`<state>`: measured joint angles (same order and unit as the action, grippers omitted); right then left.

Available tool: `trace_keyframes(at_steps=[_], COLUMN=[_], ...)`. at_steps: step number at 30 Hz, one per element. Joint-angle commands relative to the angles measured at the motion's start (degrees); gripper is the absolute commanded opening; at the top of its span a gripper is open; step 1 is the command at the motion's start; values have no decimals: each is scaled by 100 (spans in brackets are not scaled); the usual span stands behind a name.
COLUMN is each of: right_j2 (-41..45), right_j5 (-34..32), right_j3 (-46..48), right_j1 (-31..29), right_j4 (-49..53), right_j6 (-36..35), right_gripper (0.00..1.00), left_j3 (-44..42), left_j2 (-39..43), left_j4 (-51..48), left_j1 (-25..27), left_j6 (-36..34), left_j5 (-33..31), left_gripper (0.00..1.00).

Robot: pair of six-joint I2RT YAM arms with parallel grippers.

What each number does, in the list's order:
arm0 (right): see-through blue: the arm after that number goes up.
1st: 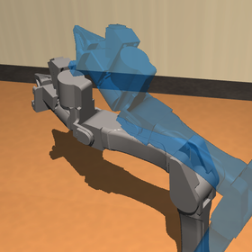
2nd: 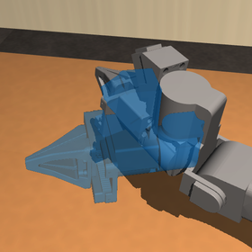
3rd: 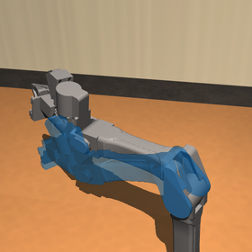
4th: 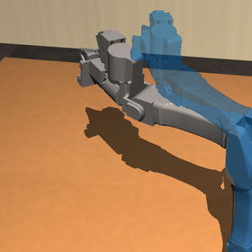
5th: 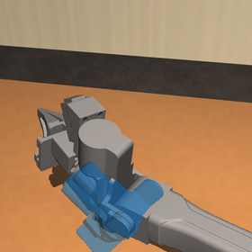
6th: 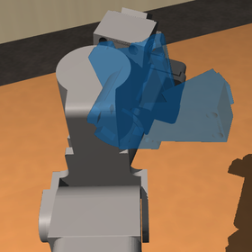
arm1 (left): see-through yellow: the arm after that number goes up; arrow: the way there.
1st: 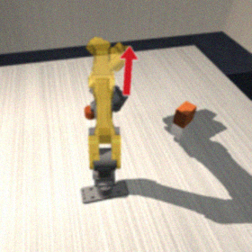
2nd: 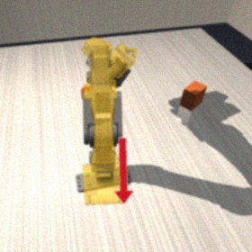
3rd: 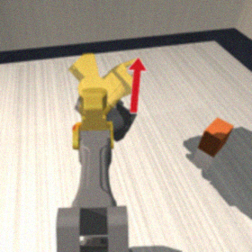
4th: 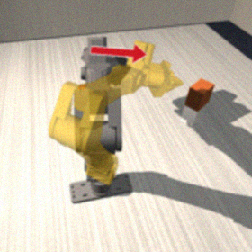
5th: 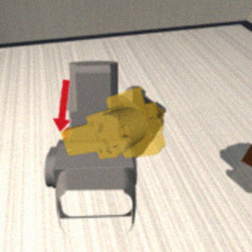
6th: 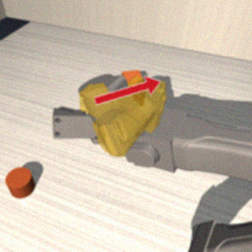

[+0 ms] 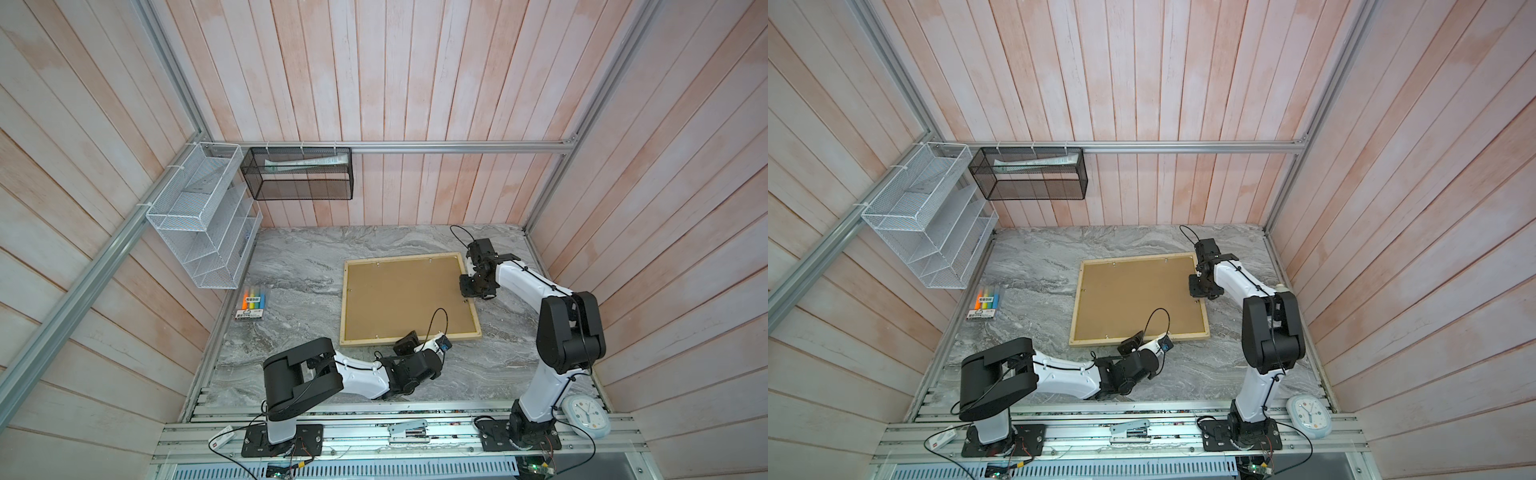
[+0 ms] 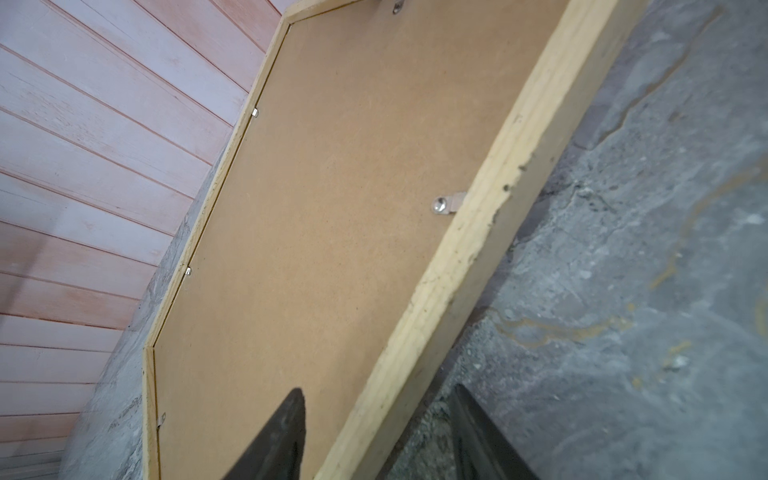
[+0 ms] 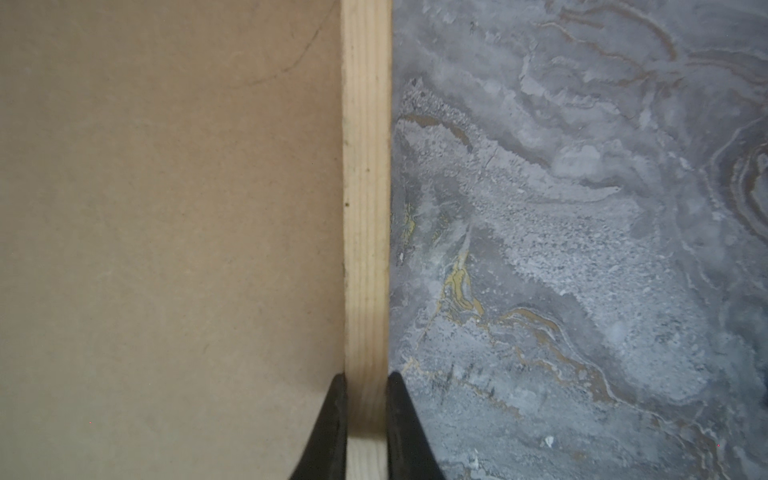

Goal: Put the photo into the frame

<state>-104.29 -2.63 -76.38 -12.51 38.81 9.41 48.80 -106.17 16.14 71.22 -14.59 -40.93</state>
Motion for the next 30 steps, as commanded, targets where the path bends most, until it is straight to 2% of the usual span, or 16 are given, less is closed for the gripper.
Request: trace_keyframes(at_steps=[1,10,18,30], right_j2=[313,381,458,645], right_j5=[116,171,207,239], right_j3=[-277,-299,-299,3], right_j1=[-32,-31,-31,-32], right_j4=[78,117,180,131], right_j6=[17,17,34,61], right_gripper=[5,4,4,4], left_j3=[-28,33,144,105], left_j2=[-89,-310,-656,-868], left_j4=[197,204,476,1474], left_j1=[6,6,-3,-46], left_j6=[-202,-397,-718,-1280], left_j5=[-16,-139,-677,-1302], left_gripper=[57,57,58,58])
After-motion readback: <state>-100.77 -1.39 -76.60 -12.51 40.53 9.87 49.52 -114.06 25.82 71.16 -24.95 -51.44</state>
